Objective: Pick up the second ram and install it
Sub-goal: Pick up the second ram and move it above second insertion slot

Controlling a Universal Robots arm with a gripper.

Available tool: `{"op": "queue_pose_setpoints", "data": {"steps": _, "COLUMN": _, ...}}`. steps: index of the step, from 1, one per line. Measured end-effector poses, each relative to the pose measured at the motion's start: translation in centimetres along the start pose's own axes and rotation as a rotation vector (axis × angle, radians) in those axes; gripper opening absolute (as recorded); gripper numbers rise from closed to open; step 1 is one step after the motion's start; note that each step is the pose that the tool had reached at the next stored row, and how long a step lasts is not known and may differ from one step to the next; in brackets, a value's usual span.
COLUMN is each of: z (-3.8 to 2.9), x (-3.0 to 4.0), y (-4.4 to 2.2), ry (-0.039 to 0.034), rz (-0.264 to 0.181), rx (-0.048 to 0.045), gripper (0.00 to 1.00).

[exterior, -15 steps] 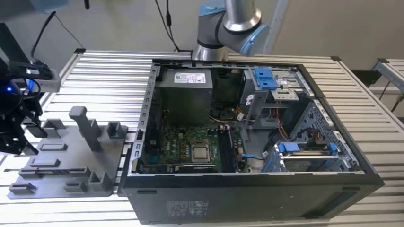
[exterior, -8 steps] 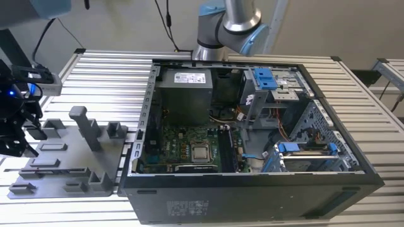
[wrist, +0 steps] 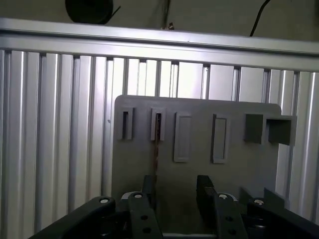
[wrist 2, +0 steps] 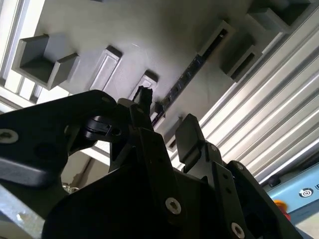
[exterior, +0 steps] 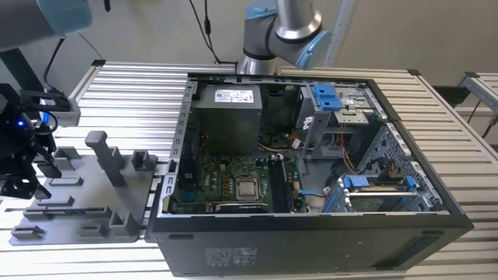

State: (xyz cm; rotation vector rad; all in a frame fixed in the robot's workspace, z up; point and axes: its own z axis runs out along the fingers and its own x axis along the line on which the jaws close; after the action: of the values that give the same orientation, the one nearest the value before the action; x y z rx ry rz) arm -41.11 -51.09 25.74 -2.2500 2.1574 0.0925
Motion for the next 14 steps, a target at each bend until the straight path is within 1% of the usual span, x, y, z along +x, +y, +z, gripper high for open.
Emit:
{"op": "queue_pose_setpoints", "data": {"steps": 6, "z": 0.92, "x": 0.14, "y": -0.02, "ry": 0.0004, "rz": -0.008, "rx": 0.0022, "gripper": 0.48}}
{"op": "queue_pose_setpoints", "data": {"steps": 9, "z": 1.2, "x": 0.16, "y": -0.01, "ry": 0.0013, "rz": -0.022, "rx": 0.0094, "gripper": 0.48}}
{"op": "queue_pose_setpoints", "data": {"steps": 10, "z": 1.36, "x": 0.17, "y": -0.01, "ry": 0.0011, "rz": -0.025, "rx": 0.0104, "gripper": 0.48}}
{"op": "queue_pose_setpoints", "data": {"steps": 14, "z": 2.06, "x": 0.2, "y": 0.02, "ry": 0.0022, "rz": -0.026, "rx": 0.0103, "gripper": 0.48}}
